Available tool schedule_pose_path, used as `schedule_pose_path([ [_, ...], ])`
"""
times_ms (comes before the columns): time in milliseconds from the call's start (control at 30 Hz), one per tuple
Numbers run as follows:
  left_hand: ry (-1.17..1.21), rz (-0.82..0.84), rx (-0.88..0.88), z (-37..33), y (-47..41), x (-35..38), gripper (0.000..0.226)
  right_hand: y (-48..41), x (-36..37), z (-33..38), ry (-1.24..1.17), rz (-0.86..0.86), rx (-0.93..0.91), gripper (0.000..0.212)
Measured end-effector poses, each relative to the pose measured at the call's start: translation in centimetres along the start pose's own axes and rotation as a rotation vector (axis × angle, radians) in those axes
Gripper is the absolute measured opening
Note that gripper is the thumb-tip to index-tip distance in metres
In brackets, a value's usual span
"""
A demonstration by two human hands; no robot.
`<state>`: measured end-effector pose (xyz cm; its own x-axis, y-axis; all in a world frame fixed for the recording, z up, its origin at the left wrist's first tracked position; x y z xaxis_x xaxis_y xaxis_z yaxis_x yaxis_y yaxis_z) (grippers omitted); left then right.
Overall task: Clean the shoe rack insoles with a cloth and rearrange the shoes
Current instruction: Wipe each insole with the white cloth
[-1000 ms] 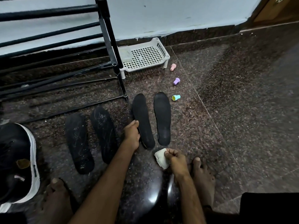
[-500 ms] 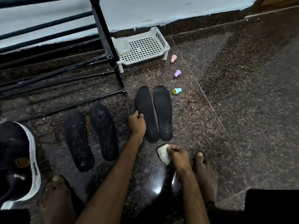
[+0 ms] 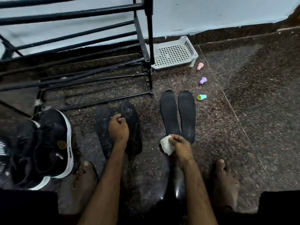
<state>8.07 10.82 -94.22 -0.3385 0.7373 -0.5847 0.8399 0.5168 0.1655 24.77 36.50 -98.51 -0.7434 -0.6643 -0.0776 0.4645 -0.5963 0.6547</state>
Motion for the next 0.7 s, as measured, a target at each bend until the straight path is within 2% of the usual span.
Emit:
schedule_pose_path([
  [233, -0.393, 0.113, -0.039, 4.1, 0.1, -0.7, 0.034, 1.4, 4.4, -0.7, 0.035, 0.061, 0.004, 0.013],
  [300, -0.442, 0.16, -0.017, 4.4, 0.9, -0.2, 0.035, 1.4, 4.7, -1.1, 0.07, 0.065, 0.002, 0.013],
  [567, -0.409, 0.206, -0.034, 4.8, 1.5, 0.6, 0.033, 0.4, 5.2, -2.5, 0.169, 0.065, -0.007, 0.025],
  [700, -0.166, 0.303, -0.099, 5.8, 1.5, 2.1, 0.036, 0.3, 5.3, -2.0, 0.149, 0.051, -0.012, 0.02],
])
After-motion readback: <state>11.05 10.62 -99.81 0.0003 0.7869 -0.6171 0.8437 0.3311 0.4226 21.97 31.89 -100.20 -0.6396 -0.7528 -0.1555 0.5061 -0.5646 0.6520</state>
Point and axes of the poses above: each hand's wrist, its own y-axis away from the middle knuckle, its own x-axis out of the palm, z = x × y, the point moved 10 cm from there along -y, towards the middle knuckle, and after that the axes turned 11 degrees about -z, right-handed, at the moved point
